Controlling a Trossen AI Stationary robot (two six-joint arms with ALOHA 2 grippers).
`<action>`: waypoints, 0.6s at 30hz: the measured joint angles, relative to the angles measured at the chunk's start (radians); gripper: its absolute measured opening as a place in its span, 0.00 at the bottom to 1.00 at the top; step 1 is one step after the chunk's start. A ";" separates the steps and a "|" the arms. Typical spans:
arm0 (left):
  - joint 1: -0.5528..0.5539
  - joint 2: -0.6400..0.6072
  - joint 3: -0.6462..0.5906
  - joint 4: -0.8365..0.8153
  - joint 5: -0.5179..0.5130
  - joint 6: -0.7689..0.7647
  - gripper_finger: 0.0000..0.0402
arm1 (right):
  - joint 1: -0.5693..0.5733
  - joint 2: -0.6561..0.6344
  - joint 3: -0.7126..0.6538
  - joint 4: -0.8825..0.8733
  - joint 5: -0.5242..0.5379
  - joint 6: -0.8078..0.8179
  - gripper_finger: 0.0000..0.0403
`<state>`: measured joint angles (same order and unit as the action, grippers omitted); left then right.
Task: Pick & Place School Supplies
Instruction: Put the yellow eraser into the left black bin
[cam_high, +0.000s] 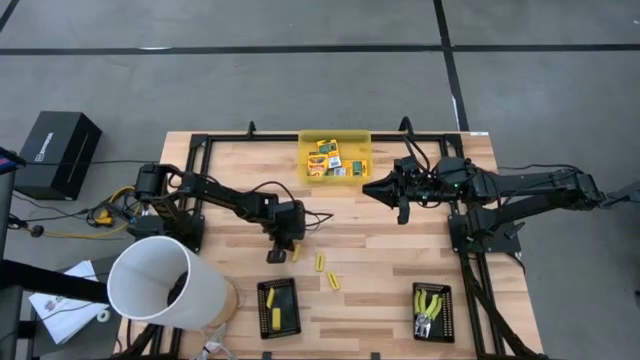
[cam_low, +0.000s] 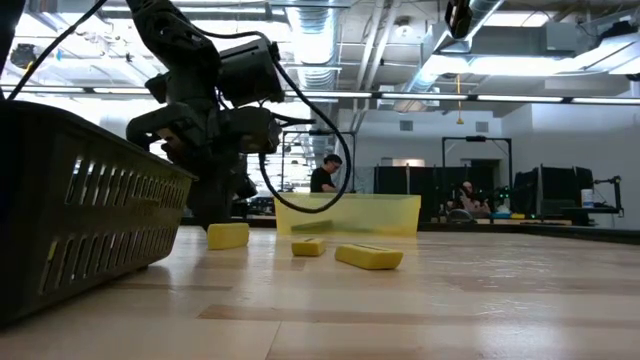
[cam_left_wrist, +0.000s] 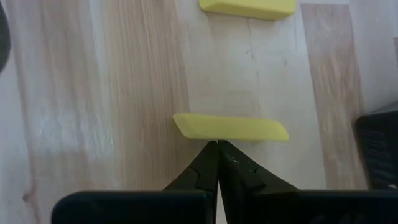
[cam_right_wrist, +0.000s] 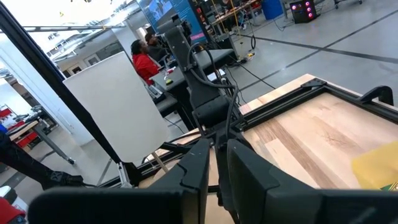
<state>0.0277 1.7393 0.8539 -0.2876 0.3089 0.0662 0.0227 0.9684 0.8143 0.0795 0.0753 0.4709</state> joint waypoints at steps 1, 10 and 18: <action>0.001 0.000 0.000 -0.010 -0.009 0.000 0.00 | 0.000 0.000 0.000 0.000 0.000 0.000 0.13; 0.063 -0.007 -0.039 -0.023 0.024 -0.026 0.00 | 0.003 0.000 0.000 0.000 0.000 0.000 0.13; 0.066 -0.058 -0.045 -0.055 -0.026 -0.189 0.00 | 0.003 0.000 0.000 -0.023 -0.001 0.000 0.13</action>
<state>0.0932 1.6811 0.8089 -0.3426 0.2829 -0.1224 0.0257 0.9684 0.8143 0.0568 0.0746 0.4709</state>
